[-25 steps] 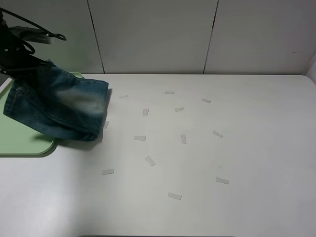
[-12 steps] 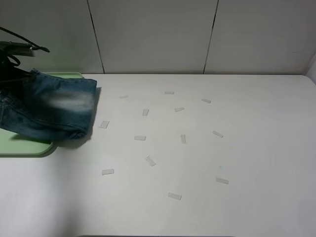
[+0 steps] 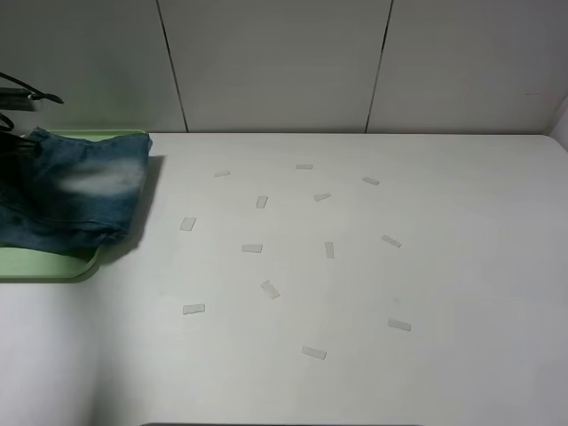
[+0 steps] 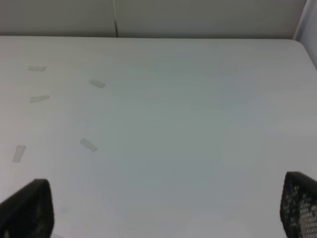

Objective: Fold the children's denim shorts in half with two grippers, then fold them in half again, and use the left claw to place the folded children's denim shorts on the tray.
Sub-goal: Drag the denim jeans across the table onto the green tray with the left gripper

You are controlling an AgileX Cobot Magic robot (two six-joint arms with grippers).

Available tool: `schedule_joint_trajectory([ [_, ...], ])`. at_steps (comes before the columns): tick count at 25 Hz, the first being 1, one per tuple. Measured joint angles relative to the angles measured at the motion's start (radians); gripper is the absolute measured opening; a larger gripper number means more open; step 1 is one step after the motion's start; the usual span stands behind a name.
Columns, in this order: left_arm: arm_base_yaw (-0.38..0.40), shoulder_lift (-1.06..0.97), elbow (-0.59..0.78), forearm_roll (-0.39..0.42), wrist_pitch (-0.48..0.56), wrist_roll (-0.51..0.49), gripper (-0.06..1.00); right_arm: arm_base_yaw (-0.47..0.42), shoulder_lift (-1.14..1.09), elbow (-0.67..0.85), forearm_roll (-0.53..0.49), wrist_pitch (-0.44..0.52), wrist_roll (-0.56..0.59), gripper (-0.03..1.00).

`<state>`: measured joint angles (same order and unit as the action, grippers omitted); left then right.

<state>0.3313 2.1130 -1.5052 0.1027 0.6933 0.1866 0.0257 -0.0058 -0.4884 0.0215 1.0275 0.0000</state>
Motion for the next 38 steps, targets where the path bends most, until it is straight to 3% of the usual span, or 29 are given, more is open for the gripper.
schedule_joint_trajectory([
  [10,0.081,0.025,0.000,0.002,-0.047,0.000,0.24,0.000,0.000,0.000,0.000,0.000,0.000,0.69],
  [22,0.085,0.046,0.000,0.076,-0.104,0.007,0.24,0.000,0.000,0.000,0.000,0.000,0.000,0.69],
  [34,0.085,0.053,0.000,0.084,-0.153,0.008,0.24,0.000,0.000,0.000,0.000,0.000,0.000,0.69],
  [36,0.085,0.053,0.000,0.085,-0.173,0.008,0.34,0.000,0.000,0.000,0.000,0.000,0.000,0.69],
  [38,0.085,0.054,0.000,0.085,-0.218,0.003,0.61,0.000,0.000,0.000,0.000,0.000,0.000,0.69],
])
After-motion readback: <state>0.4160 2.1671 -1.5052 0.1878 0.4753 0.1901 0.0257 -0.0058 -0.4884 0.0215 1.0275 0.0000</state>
